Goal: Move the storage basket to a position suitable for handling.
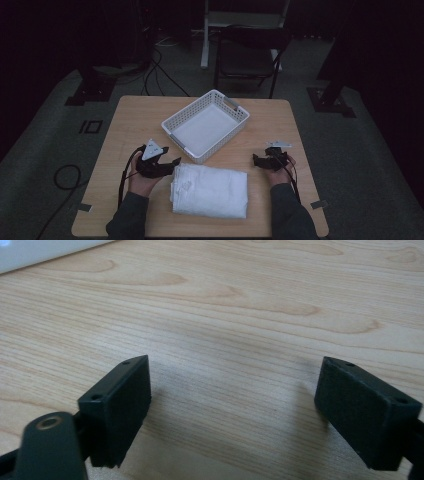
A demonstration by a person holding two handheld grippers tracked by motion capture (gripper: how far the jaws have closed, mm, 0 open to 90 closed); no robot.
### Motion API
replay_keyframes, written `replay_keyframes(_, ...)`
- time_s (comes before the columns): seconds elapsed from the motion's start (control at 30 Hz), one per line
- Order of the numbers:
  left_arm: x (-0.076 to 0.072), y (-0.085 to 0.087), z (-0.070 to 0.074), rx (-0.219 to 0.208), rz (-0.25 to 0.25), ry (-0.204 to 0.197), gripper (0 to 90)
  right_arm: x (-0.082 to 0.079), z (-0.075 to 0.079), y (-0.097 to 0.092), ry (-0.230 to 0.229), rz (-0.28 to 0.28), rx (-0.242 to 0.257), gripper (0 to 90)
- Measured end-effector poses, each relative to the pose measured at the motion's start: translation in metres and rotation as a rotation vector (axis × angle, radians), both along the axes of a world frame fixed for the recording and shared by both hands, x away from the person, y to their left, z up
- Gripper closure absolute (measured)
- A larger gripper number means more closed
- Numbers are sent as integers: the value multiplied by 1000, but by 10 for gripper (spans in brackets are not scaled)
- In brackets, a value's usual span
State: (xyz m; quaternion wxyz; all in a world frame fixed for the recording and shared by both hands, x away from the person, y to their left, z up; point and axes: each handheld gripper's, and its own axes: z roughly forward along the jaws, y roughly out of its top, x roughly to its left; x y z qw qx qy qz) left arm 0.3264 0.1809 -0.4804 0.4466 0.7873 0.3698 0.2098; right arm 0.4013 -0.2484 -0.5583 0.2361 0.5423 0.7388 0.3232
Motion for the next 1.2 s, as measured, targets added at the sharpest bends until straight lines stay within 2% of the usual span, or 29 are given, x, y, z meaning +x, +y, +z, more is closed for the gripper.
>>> replay_keyframes(0.17, 2, -3, -2, 6, 16, -6, 359, 0, 0, 0, -1, -2, 0, 168)
replay_keyframes(0.3, 6, -6, -1, 3, 18, 10, 373, -1, 0, 0, -4, -12, 2, 191)
replay_keyframes(0.33, 7, -9, 1, 19, 17, 12, 373, -1, 0, -1, -5, -15, 2, 195)
replay_keyframes(0.43, 10, -14, 7, 22, 14, 5, 361, -1, 0, 0, -6, -25, 3, 195)
replay_keyframes(0.53, 14, -19, 13, 5, 9, 12, 360, -1, 0, 0, -5, -28, 2, 195)
replay_keyframes(0.7, 19, -22, 18, 23, 51, -1, 288, -1, 0, 0, -5, -27, 4, 194)
replay_keyframes(0.73, 26, -23, 19, 32, 87, 4, 288, -1, 0, -1, -5, -26, 4, 195)
replay_keyframes(0.87, 35, -26, 16, 27, 126, 14, 246, -1, 0, -1, -5, -24, 3, 194)
replay_keyframes(0.93, 38, -29, 15, 41, 143, 13, 210, -1, 0, -1, -5, -25, 3, 194)
replay_keyframes(1.1, 46, -36, 11, 57, 188, 33, 140, -1, 0, -1, -5, -24, 3, 193)
replay_keyframes(1.2, 51, -42, 7, 72, 194, 49, 106, -1, 0, -1, -5, -24, 3, 193)
